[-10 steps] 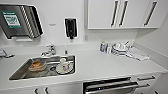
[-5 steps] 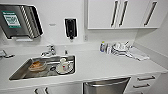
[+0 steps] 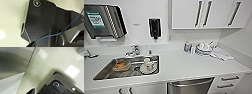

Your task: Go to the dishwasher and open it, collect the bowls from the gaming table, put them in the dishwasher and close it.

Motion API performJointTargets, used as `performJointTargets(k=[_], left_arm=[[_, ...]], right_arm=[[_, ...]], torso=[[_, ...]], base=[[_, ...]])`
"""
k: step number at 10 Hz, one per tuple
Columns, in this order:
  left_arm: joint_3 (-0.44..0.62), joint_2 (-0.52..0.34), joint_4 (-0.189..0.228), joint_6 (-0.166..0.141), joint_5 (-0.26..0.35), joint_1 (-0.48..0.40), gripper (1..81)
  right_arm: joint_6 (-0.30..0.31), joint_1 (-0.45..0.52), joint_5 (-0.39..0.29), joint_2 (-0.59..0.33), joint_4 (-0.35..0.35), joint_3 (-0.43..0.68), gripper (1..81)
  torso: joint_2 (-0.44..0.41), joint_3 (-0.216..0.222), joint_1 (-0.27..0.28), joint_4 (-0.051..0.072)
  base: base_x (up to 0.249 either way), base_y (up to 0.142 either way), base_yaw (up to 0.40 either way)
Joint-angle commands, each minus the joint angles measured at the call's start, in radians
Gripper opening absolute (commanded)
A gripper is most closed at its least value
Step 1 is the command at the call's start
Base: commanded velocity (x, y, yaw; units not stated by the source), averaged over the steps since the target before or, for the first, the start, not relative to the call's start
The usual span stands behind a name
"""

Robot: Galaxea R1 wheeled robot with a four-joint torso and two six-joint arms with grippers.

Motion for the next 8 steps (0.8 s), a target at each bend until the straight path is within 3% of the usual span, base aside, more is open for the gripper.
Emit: performJointTargets(k=[1,3,7,8], left_arm=[[-0.013,-0.018,0.030,0.006,0.045,-0.033,81.1],[-0.051,-0.018,0.105,0.006,0.042,-0.048,81.1],[-0.076,-0.017,0.114,0.006,0.047,-0.079,81.1],[-0.077,-0.018,0.133,0.036,0.045,-0.083,81.1]], right_arm=[[-0.116,-0.115,-0.041,0.171,-0.377,-0.188,81.1],[-0.194,-0.168,-0.033,0.239,-0.492,-0.235,81.1],[-0.259,-0.256,0.051,0.334,-0.564,-0.309,81.1],[-0.260,-0.277,0.089,0.354,-0.574,-0.310,81.1]], torso=[[0.000,0.000,0.000,0.000],[0.000,0.000,0.000,0.000],[0.000,0.000,0.000,0.000],[0.000,0.000,0.000,0.000]], base=[[0.000,0.000,0.000],[0.000,0.000,0.000],[0.000,0.000,0.000],[0.000,0.000,0.000]])
